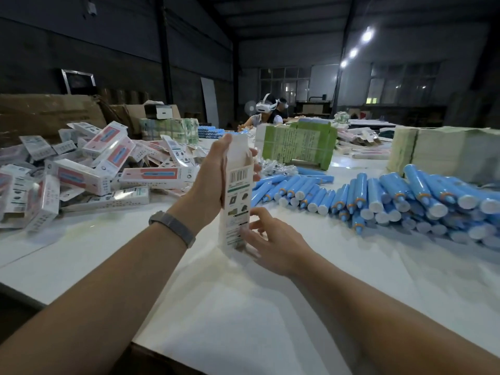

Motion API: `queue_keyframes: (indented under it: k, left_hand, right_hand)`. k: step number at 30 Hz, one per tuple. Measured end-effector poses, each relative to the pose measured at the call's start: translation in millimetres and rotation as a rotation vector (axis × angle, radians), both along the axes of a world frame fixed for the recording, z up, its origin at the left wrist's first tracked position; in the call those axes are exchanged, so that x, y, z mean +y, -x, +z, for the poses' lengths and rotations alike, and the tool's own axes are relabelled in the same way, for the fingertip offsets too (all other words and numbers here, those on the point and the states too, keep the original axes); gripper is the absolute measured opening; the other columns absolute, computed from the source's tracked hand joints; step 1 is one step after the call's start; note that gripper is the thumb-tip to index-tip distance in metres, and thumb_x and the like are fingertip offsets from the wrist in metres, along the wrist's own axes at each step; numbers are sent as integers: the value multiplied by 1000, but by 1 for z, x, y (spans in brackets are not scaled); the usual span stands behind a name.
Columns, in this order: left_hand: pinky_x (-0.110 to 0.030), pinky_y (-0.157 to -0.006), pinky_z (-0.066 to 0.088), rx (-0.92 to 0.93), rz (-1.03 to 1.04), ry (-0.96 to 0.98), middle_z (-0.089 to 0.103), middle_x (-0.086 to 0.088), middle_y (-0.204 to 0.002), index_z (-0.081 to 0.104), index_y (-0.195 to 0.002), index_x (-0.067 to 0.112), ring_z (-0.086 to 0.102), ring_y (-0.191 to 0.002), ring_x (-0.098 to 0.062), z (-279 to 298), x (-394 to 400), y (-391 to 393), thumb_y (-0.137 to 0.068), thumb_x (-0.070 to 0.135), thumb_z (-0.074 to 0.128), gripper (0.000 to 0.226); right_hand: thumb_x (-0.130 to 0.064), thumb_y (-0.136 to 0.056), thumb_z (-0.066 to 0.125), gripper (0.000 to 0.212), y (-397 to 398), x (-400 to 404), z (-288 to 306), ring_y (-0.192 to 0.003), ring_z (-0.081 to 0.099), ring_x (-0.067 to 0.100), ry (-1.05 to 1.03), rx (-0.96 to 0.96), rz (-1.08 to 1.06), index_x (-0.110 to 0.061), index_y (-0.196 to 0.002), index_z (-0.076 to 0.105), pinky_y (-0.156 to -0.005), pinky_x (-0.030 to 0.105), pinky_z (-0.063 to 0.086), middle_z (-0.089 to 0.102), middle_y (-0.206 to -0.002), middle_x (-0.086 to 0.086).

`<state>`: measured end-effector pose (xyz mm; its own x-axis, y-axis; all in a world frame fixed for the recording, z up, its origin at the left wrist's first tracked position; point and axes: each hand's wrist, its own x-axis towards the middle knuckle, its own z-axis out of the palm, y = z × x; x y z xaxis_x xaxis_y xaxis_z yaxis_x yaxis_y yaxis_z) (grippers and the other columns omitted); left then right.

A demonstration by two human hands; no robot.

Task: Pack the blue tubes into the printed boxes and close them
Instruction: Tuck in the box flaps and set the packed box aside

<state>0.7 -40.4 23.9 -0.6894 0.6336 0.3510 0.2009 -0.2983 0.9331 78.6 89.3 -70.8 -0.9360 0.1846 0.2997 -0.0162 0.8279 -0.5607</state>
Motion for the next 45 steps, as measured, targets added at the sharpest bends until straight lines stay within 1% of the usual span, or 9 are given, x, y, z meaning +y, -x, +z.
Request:
queue_keyframes:
  k: [11, 17, 24, 26, 28, 30, 32, 37, 45]
  left_hand:
    - [-31, -60, 56, -208, -59, -166, 68, -9, -74, 62, -99, 9, 66, -63, -21, -43, -3, 31, -86, 80, 7, 91]
    - [-29, -55, 55, -159, -116, -112, 70, -8, -70, 63, -102, 9, 67, -58, -20, -55, 11, 30, -92, 70, 8, 83]
    - [-36, -62, 51, -118, -109, -37, 61, -24, -76, 71, -92, 11, 60, -60, -31, -79, 13, 35, -77, 78, 21, 85]
    - [-34, -58, 52, -153, -132, -33, 62, -22, -74, 73, -84, 15, 60, -57, -29, -78, 13, 39, -75, 80, 23, 83]
    - [-33, -56, 51, -181, -143, -40, 63, -20, -74, 73, -90, 18, 60, -55, -29, -78, 13, 41, -71, 82, 26, 82]
    - [-33, -55, 50, -186, -146, -46, 64, -18, -73, 72, -95, 20, 60, -53, -27, -80, 14, 42, -72, 81, 26, 81]
    - [-32, -53, 51, -191, -153, -57, 63, -17, -72, 71, -95, 17, 60, -52, -26, -81, 14, 41, -75, 80, 25, 80]
    - [-31, -51, 53, -118, -124, -69, 65, -13, -67, 65, -101, 14, 62, -52, -24, -82, 14, 36, -79, 76, 22, 79]
    - [-28, -49, 53, -129, 77, -38, 70, -7, -65, 69, -106, 17, 65, -52, -20, -83, 8, 33, -73, 81, 25, 84]
  right_hand:
    - [-30, -93, 54, 35, 24, 22, -4, -95, 59, 13, 66, -77, -146, -32, -128, 58, -83, 30, 46, 61, -107, -10]
    - [-41, -100, 44, 49, 93, 42, 25, -126, 51, 31, -41, -108, -304, -34, -148, 40, -102, 46, 45, 54, -141, 10]
    - [-17, -89, 58, 27, 137, 44, 33, -116, 56, 37, -164, -321, -283, -9, -115, 58, -98, 47, 48, 59, -126, 19]
    - [-20, -96, 49, 25, 139, 45, 38, -114, 57, 34, -150, -293, -357, -8, -116, 57, -87, 36, 47, 60, -125, 17]
    - [-17, -92, 52, 20, 139, 46, 43, -89, 61, 30, -11, -287, -380, -6, -106, 60, -67, 32, 47, 65, -107, 16]
    - [-10, -87, 56, 6, 134, 49, 46, -58, 49, 23, 270, -253, -382, -5, -87, 55, -46, 26, 37, 60, -82, 16]
    - [-5, -85, 59, 12, 120, 51, 51, -49, 40, 17, 480, -197, -394, -7, -81, 48, -42, 23, 31, 53, -68, 13]
    - [-7, -88, 62, 12, 73, 37, 90, -45, 50, 14, 914, 164, -140, -6, -93, 50, -40, 22, 39, 62, -86, 16]
    - [-26, -98, 53, 16, -4, 0, 148, -44, 49, 12, 864, 553, 8, -13, -89, 55, -39, 23, 38, 53, -67, 4]
